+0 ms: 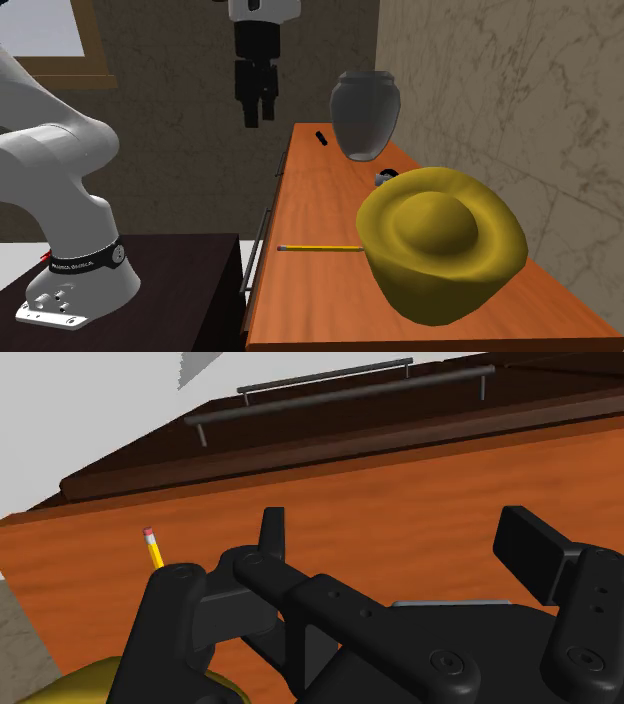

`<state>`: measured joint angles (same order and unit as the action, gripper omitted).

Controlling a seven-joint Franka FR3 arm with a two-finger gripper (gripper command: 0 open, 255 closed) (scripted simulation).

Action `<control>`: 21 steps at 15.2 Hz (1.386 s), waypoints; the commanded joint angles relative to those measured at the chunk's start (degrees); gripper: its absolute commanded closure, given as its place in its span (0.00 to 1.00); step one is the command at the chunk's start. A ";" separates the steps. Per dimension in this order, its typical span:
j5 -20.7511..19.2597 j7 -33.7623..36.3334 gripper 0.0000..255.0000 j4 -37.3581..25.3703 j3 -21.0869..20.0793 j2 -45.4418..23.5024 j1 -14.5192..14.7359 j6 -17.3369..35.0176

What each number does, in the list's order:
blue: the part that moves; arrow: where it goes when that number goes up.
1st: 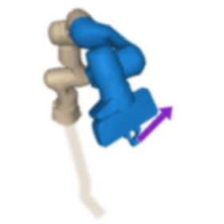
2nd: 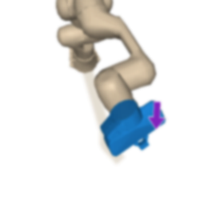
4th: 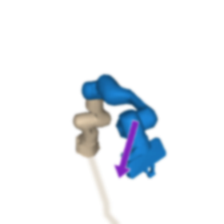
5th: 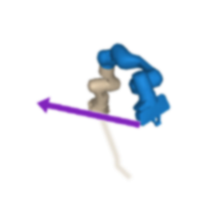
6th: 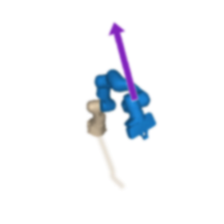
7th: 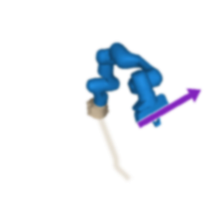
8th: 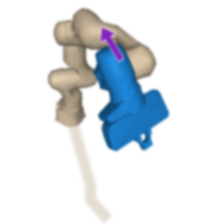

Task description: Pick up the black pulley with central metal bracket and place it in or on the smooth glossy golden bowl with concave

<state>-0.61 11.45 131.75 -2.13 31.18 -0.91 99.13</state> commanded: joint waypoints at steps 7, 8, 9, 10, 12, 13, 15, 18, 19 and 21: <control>-2.05 3.41 0.00 -10.58 -1.36 -17.52 -0.92 7.85; -2.39 3.86 0.00 -12.27 -1.48 -19.72 -1.01 8.45; -2.75 4.31 0.00 -14.03 -1.58 -21.92 -1.08 8.98; -3.12 4.77 0.00 -15.87 -1.67 -24.13 -1.14 9.43; -3.90 5.65 0.00 -19.79 -1.80 -28.55 -1.22 10.10; -4.29 6.08 0.00 -21.88 -1.84 -30.78 -1.23 10.32; -5.09 6.91 0.00 -26.32 -1.84 -35.26 -1.20 10.52; -6.25 8.01 0.00 -33.73 -1.72 -42.14 -1.03 10.22; -6.61 8.32 0.00 -36.44 -1.63 -44.49 -0.94 9.95; -7.29 8.88 0.00 -42.26 -1.42 -49.33 -0.72 9.12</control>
<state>-7.52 20.05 92.99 -3.67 -15.48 -1.74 108.95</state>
